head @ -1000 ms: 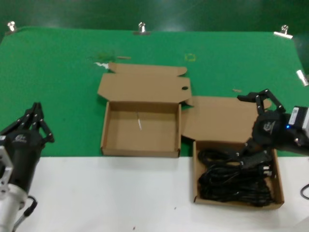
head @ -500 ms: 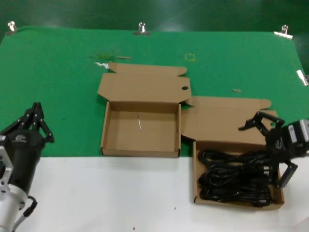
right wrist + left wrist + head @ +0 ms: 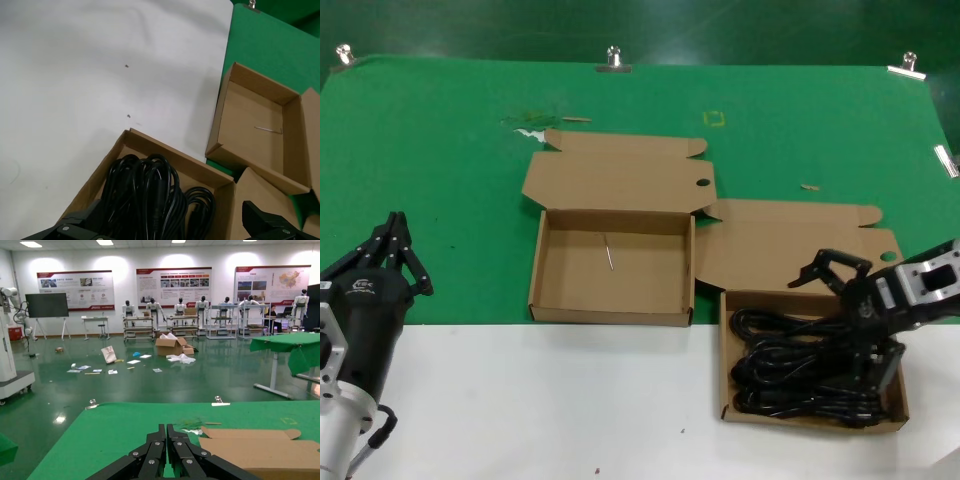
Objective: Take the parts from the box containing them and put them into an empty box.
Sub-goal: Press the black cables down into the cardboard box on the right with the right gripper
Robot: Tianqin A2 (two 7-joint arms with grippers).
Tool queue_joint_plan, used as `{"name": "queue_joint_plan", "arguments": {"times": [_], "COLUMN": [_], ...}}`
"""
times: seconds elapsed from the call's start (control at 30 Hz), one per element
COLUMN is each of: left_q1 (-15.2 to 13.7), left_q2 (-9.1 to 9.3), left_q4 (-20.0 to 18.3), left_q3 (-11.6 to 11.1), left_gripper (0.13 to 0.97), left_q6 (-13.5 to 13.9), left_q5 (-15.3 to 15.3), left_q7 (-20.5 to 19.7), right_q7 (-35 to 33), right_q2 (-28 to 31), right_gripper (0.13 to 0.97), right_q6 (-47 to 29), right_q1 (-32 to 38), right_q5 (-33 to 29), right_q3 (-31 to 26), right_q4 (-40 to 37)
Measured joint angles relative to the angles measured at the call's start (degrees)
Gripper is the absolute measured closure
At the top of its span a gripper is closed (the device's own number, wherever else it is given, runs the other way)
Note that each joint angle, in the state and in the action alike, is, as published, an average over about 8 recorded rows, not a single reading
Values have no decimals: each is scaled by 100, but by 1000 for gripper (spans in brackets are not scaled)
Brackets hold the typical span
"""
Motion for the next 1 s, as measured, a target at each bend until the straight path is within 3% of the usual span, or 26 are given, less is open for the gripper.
{"name": "queue_joint_plan", "arguments": {"times": [0.5, 1.0], "left_q1": [0, 0], "left_q2": [0, 0], "left_q4": [0, 0], "left_q3": [0, 0], "left_gripper": [946, 946], "left_q6": [0, 0], "left_q5": [0, 0], "left_q7": [0, 0], "right_q7": [-996, -1221], "right_q2": [-858, -885], "right_gripper": [129, 152], "right_q6": [294, 451], "right_q1": [692, 680], "right_q5": [-302, -489], "right_q3": [91, 239], "right_q4": [-2288, -2796]}}
